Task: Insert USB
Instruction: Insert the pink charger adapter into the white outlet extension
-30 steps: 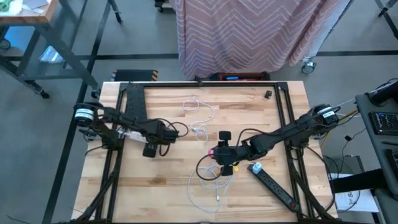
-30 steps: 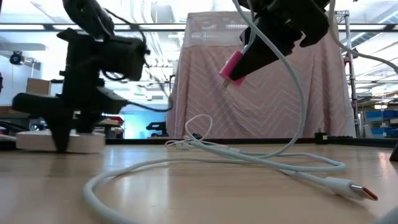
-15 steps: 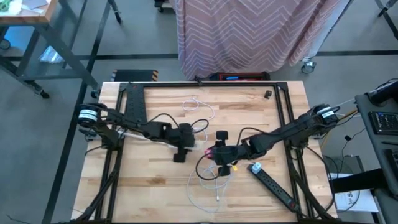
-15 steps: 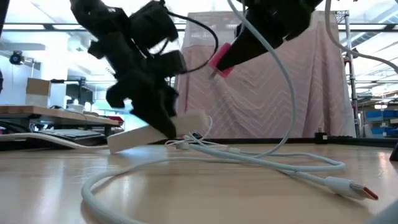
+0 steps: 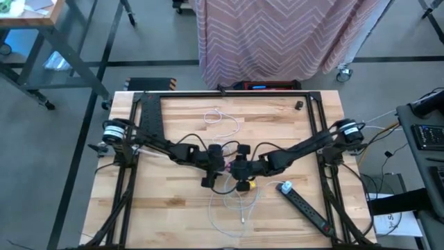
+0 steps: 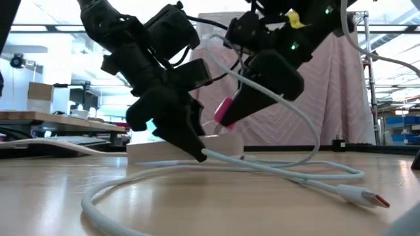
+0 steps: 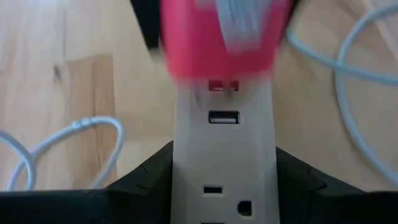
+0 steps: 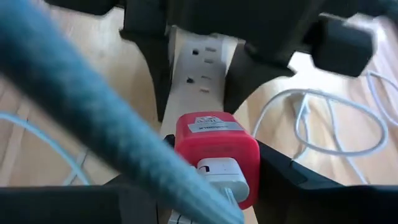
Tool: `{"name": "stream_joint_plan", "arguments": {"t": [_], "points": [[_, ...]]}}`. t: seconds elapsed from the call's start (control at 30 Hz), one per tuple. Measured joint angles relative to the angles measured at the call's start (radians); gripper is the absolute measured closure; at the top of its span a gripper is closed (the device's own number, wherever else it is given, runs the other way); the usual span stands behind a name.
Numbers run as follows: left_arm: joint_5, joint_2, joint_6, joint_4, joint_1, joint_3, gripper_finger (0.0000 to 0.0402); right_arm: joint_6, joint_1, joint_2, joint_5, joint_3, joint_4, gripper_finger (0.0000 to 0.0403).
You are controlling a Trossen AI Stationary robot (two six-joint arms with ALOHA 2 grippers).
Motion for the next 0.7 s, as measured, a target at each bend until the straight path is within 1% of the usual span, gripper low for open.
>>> {"name": "stream_joint_plan", "arguments": {"t": [0.17,0.57,0.63,0.7], "points": [[0.005,0.002,-0.006,0.033,-0.001,-0.003,0.023,0.001,-0.005,0.038,-0.052,0.004,0.021,0.0263],[0.002,0.003,-0.02,0.033,-0.003,-0.005,0.023,0.023,-0.016,0.051,-0.073,0.005,-0.051,0.0264],[0.002,0.002,-0.027,0.032,-0.003,-0.005,0.0203,0.023,-0.016,0.051,-0.074,0.005,-0.057,0.0264],[0.003,-0.005,-0.033,0.053,-0.004,0.002,0.0157,0.029,-0.016,0.052,-0.077,0.004,-0.064,0.0264]]}}
